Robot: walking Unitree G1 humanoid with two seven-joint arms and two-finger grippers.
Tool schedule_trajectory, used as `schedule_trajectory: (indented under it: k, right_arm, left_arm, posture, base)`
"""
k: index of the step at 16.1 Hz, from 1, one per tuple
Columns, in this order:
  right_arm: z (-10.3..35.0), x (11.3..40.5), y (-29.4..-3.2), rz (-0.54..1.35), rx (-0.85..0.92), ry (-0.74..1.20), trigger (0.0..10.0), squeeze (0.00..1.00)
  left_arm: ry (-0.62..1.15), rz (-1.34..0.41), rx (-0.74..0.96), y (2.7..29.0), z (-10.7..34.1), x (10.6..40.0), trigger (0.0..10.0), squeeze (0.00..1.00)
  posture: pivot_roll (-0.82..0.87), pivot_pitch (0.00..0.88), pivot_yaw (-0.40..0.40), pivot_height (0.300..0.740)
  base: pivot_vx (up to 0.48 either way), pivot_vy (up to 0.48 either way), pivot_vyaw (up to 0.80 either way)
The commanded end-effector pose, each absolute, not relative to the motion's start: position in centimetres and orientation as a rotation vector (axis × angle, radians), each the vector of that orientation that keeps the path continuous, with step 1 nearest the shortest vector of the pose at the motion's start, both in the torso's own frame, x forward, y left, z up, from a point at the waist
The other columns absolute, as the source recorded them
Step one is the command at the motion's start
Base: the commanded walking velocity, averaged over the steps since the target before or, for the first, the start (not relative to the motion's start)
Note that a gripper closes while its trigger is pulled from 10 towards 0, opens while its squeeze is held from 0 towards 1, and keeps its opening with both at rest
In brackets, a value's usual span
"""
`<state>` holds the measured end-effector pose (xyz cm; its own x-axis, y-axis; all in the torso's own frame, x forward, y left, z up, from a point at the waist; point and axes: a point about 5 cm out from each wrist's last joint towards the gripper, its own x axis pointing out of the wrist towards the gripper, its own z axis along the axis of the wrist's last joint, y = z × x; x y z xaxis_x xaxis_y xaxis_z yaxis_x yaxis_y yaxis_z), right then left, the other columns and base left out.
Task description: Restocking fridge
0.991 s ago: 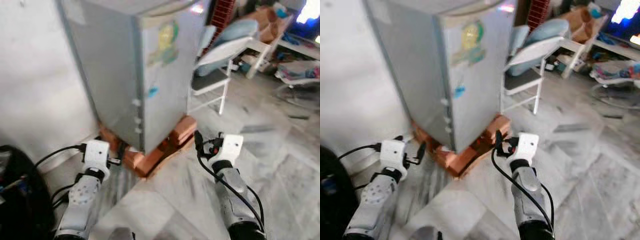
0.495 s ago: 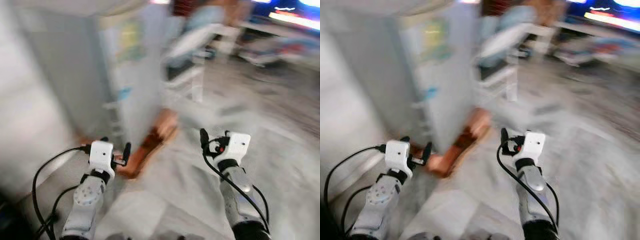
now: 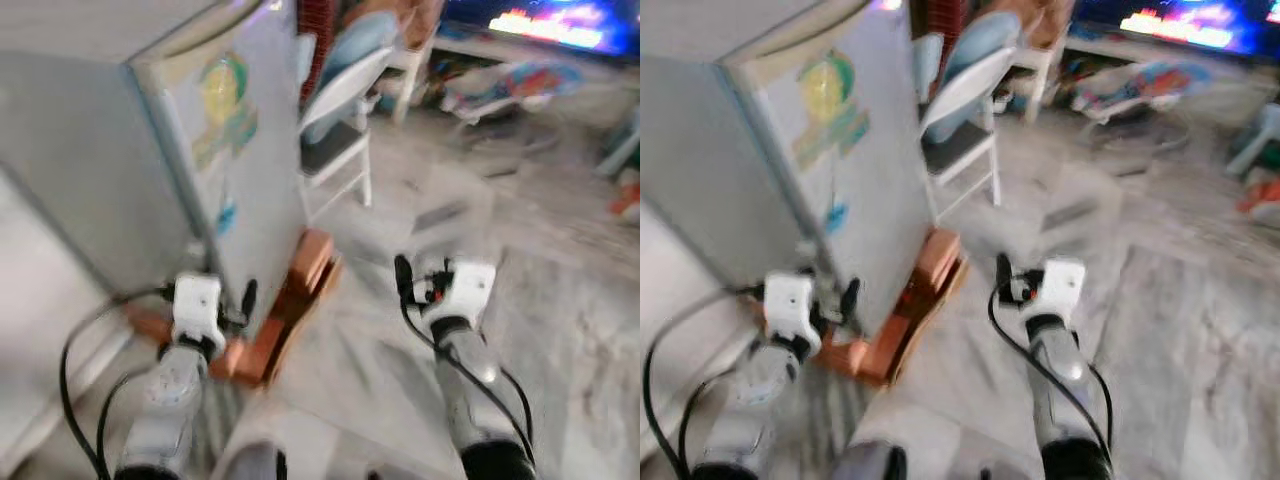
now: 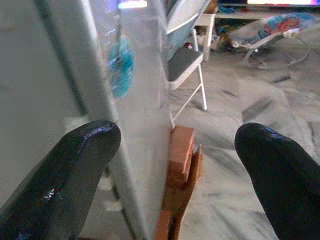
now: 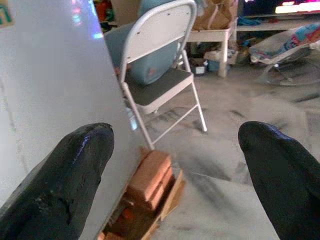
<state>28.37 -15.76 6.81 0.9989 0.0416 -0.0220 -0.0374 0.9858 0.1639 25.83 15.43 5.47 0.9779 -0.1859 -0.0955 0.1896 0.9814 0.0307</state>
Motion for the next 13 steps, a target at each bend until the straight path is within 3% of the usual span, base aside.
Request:
schedule_trajectory:
  k: [1, 5, 11, 13]
  right_arm:
    - [6.7, 28.2, -16.6, 0.008, 0.148, 0.029, 10.0, 0.00]
    - [6.5, 28.0, -16.9, -0.006, 0.135, 0.043, 10.0, 0.00]
    - [6.5, 27.7, -17.0, -0.013, 0.129, 0.044, 10.0, 0.00]
    - [6.4, 27.3, -17.2, -0.014, 0.122, 0.049, 10.0, 0.00]
  left_arm:
    - [0.105, -0.207, 0.024, 15.0, 5.1, 25.5, 10.0, 0.00]
    - [0.122, -0.215, 0.019, 15.0, 4.8, 25.3, 10.0, 0.00]
    - [0.095, -0.249, 0.006, 14.4, 5.5, 26.1, 10.0, 0.00]
    - [0.075, -0.179, 0.039, 14.8, 5.7, 27.4, 10.0, 0.00]
  posture:
    - [0.13, 0.056, -0.018, 0.740]
    - [0.13, 0.065, -0.023, 0.740]
    - [0.12, 0.079, -0.027, 0.740]
    - [0.11, 0.092, -0.037, 0.740]
  base:
    - [0.000, 0.465, 0.00]
    - [0.000, 0.000, -0.12]
    - [0.000, 0.000, -0.80]
    - [0.000, 0.000, -0.70]
